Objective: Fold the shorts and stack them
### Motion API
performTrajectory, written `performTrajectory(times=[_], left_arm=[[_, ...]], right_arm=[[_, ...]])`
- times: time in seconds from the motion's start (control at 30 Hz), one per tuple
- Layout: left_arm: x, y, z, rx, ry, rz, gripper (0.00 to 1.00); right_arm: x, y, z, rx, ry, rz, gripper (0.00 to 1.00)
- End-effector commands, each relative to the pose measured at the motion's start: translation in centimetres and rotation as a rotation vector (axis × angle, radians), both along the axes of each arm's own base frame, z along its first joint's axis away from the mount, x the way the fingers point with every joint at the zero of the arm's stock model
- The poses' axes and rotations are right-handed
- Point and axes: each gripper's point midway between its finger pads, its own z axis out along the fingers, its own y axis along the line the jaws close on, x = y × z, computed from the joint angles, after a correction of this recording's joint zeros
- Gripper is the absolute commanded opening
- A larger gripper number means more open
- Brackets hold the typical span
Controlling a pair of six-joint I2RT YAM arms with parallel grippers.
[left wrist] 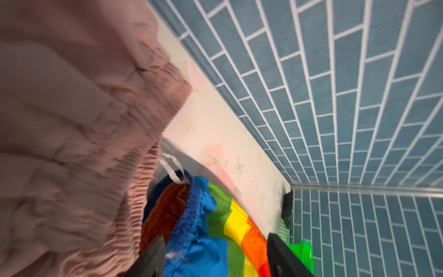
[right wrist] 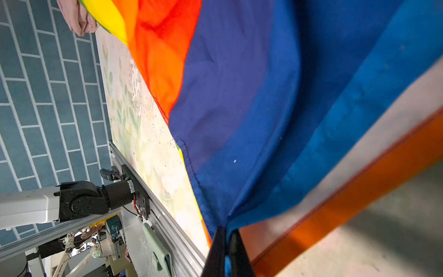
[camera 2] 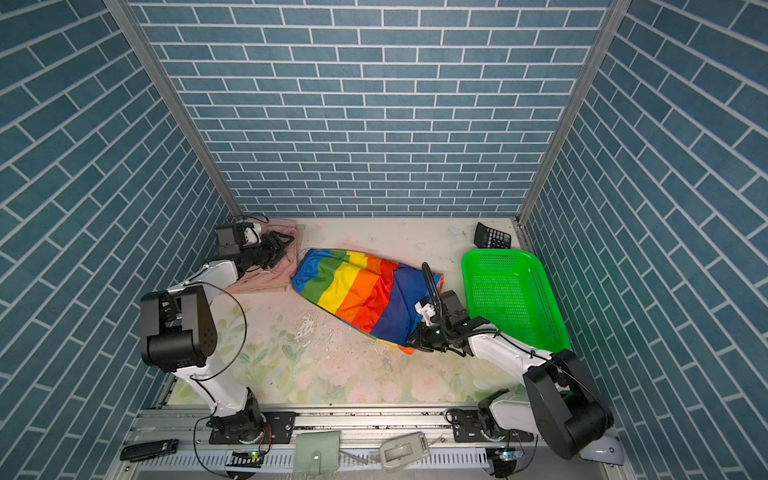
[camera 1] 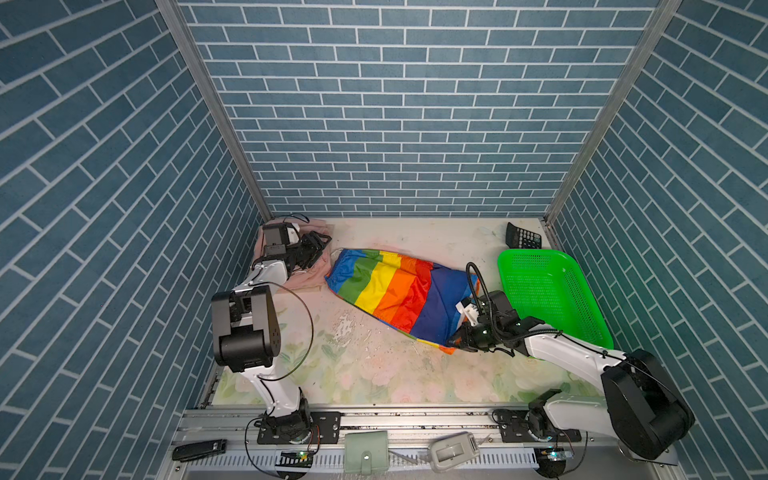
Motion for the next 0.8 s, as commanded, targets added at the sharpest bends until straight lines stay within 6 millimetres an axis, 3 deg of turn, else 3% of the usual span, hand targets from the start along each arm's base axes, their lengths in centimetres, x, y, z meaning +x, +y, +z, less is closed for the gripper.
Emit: performTrajectory(times=[0.0,0.07,0.17,0.3,0.4,0.6,0.67,0.77], left_arm=[[-1.9,1.1,1.4,0.131,0.039,0.021,0.81],[-1.9,0.7,3.2,0.133,0.009,0.016,0.99],[-1.6,-2.3,5.2,0.039,-0.031,-0.042,1.00],[-2.1,-8.6,4.1,-0.019,-0.006,-0.190,0.99],[-2.3,-11.6,1.0,-0.019,0.057,-0.261,1.00],[-2.5,-14.1,-3.6,-0.031,0.140,-0.317,1.00],[-2.7,-14.1,-5.1,0.006,0.178,-0.328,1.00],[-3.2,-13.8,-7.2,0.025,0.222,-0.326,1.00]], right_arm=[[1.6,0.2,3.4,-0.011,-0.116,0.022,0.32],[2.7,-0.5,5.2,-0.044,-0.165,0.004,0.49],[5.4,-3.2,6.1,-0.125,-0.182,-0.125,0.73],[8.9,-7.4,4.0,-0.226,-0.125,-0.328,0.87],[10.9,-7.1,2.5,-0.199,-0.109,-0.375,0.89],[14.2,-5.7,-0.2,-0.164,-0.103,-0.389,0.85],[15.2,-5.6,-1.1,-0.181,-0.104,-0.388,0.76],[17.0,-5.6,-2.6,-0.192,-0.088,-0.401,0.51]])
